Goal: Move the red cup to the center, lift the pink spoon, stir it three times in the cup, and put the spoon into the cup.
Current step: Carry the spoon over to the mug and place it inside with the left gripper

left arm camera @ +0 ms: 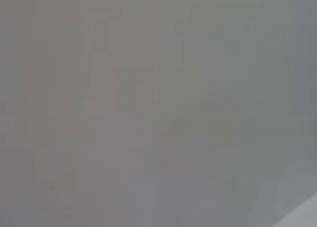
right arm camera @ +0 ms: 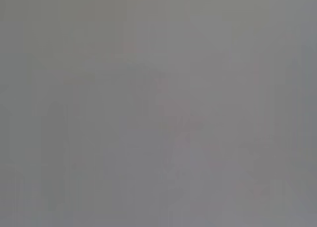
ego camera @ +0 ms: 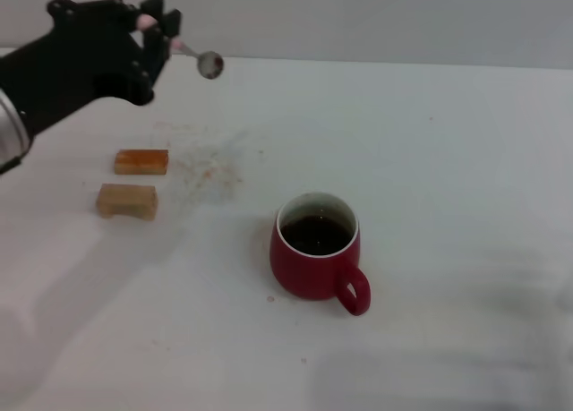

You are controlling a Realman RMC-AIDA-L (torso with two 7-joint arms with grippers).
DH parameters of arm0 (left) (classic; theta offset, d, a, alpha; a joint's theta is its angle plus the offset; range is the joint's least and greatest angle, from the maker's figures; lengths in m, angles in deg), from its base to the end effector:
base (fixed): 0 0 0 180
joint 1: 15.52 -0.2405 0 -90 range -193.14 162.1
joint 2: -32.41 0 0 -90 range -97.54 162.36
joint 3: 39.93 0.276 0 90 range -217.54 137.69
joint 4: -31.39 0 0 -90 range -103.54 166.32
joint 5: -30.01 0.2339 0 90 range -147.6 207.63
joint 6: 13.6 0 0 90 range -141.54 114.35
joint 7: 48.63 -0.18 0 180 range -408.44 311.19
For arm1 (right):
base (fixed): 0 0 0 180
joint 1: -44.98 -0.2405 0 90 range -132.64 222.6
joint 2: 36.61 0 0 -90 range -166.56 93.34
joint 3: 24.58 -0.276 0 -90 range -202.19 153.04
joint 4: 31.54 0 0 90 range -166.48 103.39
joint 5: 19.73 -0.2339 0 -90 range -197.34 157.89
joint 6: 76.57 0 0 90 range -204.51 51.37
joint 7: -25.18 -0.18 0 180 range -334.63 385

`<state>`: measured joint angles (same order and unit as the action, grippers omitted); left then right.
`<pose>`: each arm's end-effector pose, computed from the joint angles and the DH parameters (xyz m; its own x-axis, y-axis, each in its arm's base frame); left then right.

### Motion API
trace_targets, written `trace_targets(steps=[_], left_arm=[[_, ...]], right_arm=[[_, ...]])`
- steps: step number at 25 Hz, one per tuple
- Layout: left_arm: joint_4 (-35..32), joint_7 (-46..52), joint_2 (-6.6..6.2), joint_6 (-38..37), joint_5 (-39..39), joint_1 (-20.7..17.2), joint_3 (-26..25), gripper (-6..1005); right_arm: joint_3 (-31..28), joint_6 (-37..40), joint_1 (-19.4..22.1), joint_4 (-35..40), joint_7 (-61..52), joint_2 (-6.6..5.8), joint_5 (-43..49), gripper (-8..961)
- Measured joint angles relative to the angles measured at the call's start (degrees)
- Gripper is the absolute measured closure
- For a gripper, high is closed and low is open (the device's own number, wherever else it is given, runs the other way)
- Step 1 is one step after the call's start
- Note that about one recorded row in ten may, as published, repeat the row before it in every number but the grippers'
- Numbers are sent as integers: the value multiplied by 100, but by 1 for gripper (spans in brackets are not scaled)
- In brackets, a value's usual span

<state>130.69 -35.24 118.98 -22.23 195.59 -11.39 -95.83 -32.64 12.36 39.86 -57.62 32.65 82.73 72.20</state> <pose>-0.1717 0.3501 0.0319 0.8693 -0.0389 0.4928 0.3680 -0.6148 -0.6976 0.3644 0.2269 -0.0706 0.6653 0.0904 -0.7411 -0.7457 0.0309 -0.6656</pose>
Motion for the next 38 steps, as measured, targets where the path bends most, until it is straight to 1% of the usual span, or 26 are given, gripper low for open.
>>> trace_targets(steps=[2, 5, 8, 11, 14, 15, 18, 20, 22, 23, 25, 28, 38], left_arm=[[149, -76, 50, 173, 1, -4, 55, 855], [340, -177, 83, 393, 0, -1, 130, 855], [449, -223, 73, 435, -1, -1, 171, 855], [492, -225, 37, 438, -2, -7, 175, 855], [543, -226, -76, 385, -4, -13, 209, 855], [580, -225, -150, 339, -4, -14, 237, 855], [633, -175, -316, 197, -6, -14, 281, 855], [638, -68, -458, -7, -6, -14, 342, 855], [613, 93, -544, -228, -7, -13, 419, 855], [602, 154, -565, -276, -7, -11, 456, 855], [594, 199, -577, -308, -9, -8, 509, 855], [617, 180, -539, -294, -7, 6, 655, 855], [695, 181, -497, -263, -3, 121, 1015, 855]], right_arm=[[-82, 30, 73, 76, 0, 4, -66, 954], [-113, 64, 127, 143, 0, 2, -399, 954], [-92, 133, 181, 218, 0, 6, -572, 953], [-90, 156, 209, 239, 0, 13, -582, 952], [-75, 162, 216, 242, 0, 18, -585, 953], [-74, 165, 223, 240, 0, 21, -586, 953], [-68, 169, 253, 232, 0, 25, -588, 953], [-64, 173, 266, 233, 0, 27, -589, 953], [-67, 181, 285, 239, 0, 28, -589, 953], [-73, 186, 296, 244, 0, 28, -589, 953], [-95, 187, 319, 249, 0, 28, -589, 954], [-121, 187, 343, 267, 0, 28, -624, 954], [-148, 231, 368, 348, 0, 29, -983, 953]])
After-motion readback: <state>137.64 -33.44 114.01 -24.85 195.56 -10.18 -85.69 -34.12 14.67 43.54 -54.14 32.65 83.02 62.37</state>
